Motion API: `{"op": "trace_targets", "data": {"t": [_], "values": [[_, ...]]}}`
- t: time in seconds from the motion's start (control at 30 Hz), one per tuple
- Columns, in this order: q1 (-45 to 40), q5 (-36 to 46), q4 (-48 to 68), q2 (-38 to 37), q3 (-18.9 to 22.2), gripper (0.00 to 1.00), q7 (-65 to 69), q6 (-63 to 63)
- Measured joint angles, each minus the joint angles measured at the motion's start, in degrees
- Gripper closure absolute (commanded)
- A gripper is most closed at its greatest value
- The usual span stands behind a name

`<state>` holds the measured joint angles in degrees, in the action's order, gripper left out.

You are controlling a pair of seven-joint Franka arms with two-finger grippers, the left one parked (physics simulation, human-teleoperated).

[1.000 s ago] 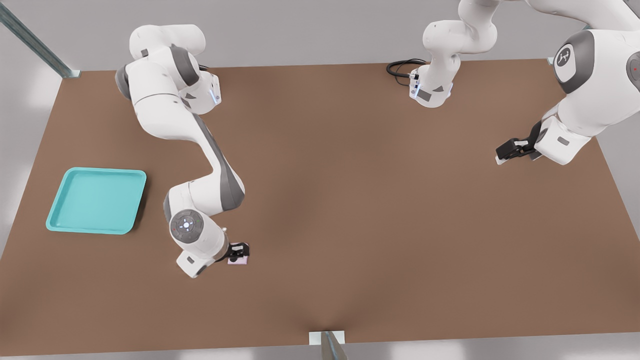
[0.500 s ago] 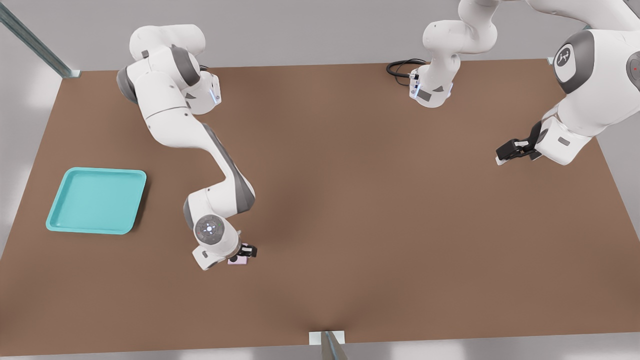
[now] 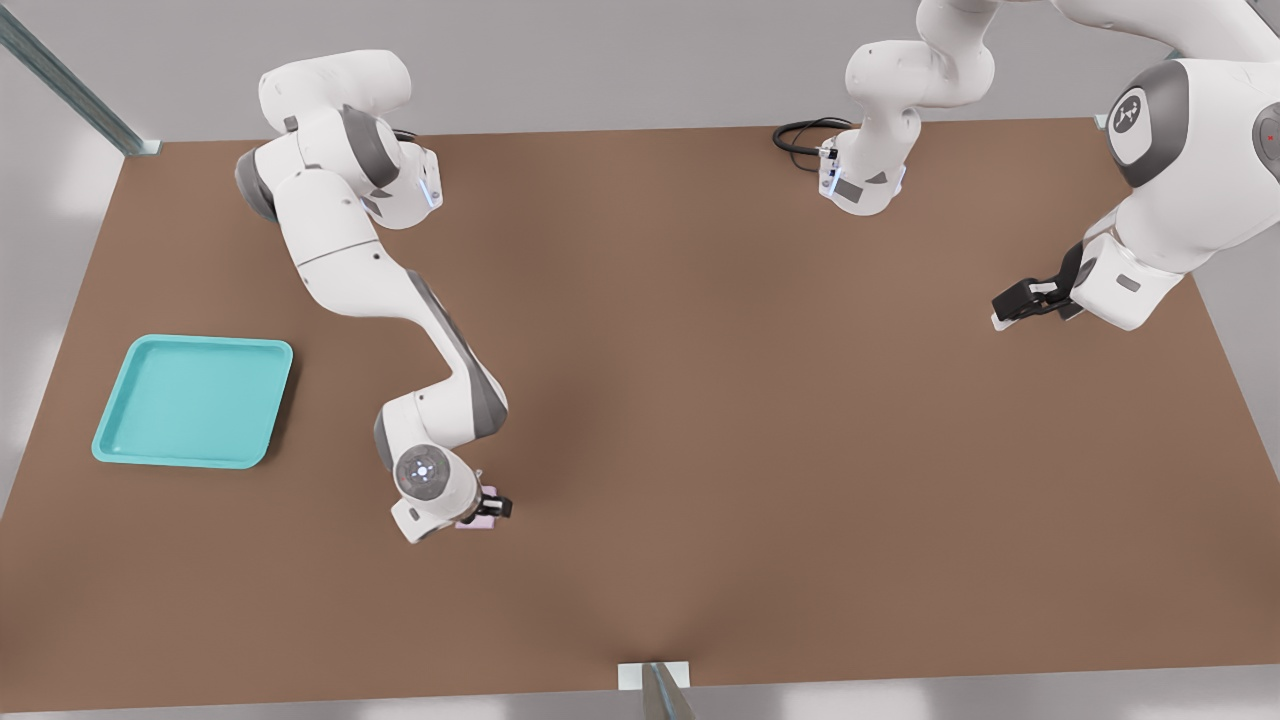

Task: Keep left arm still and place phone on the tray with right arm

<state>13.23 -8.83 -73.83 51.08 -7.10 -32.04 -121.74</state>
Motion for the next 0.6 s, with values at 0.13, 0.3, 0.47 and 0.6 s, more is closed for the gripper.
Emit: {"op": "trace_targets", "data": {"t": [0.13, 0.3, 0.47, 0.6], "values": [[-0.39, -0.01, -1.48, 0.38, 0.12, 0.0, 0.93, -1.15], [-0.63, 0.03, -2.31, 0.77, 0.38, 0.0, 2.17, -2.83], [-1.63, 0.06, -3.78, 1.02, 0.67, 0.0, 3.96, -4.62], [-1.71, 0.16, -4.25, 1.38, 0.68, 0.0, 5.32, -6.11]]}}
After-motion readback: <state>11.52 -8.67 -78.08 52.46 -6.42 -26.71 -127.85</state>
